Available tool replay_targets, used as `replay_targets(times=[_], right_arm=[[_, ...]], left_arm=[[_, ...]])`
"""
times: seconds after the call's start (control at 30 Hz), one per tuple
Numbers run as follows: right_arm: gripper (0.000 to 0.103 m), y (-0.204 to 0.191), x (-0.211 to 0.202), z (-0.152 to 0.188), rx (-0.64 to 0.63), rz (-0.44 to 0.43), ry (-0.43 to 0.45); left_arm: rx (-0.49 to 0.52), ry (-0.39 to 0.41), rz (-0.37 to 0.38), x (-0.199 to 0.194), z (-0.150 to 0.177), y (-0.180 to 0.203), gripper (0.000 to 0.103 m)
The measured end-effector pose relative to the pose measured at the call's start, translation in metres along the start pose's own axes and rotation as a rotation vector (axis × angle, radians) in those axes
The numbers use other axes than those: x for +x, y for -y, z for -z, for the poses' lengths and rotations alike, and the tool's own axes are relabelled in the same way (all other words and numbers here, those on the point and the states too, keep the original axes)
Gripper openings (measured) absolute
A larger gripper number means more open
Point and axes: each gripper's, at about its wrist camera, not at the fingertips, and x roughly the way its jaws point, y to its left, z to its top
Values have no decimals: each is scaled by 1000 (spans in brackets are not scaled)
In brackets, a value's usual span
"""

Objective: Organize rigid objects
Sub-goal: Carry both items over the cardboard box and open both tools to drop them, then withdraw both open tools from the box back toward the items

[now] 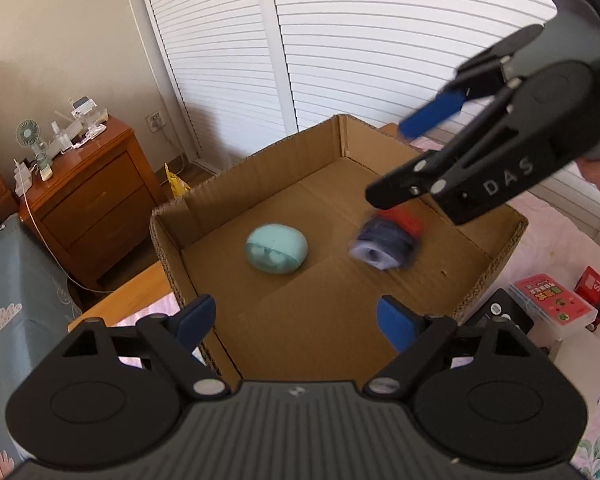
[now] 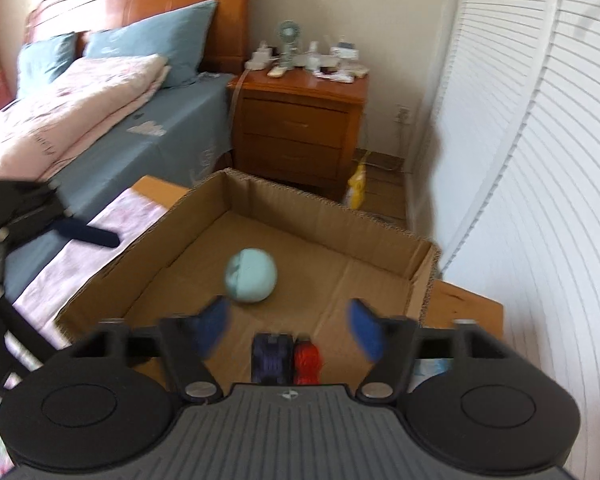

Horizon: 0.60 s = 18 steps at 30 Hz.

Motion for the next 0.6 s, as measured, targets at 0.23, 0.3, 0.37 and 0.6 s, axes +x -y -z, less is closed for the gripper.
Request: replay_targets(times=[0.23, 0.3, 0.37, 0.6], right_arm=[[103, -10, -27, 11, 13, 30, 56], [103, -16, -35, 18, 5, 45, 47], [103, -24, -45, 26, -2, 63, 46], [103, -46, -83, 62, 35, 133, 28]], left_arm=[[-8, 19, -1, -15, 7, 6, 93], [-13, 33, -2, -24, 9, 10, 93], [-22, 42, -5, -32, 12, 14, 94], [-33, 84, -58, -65, 28, 35, 99]])
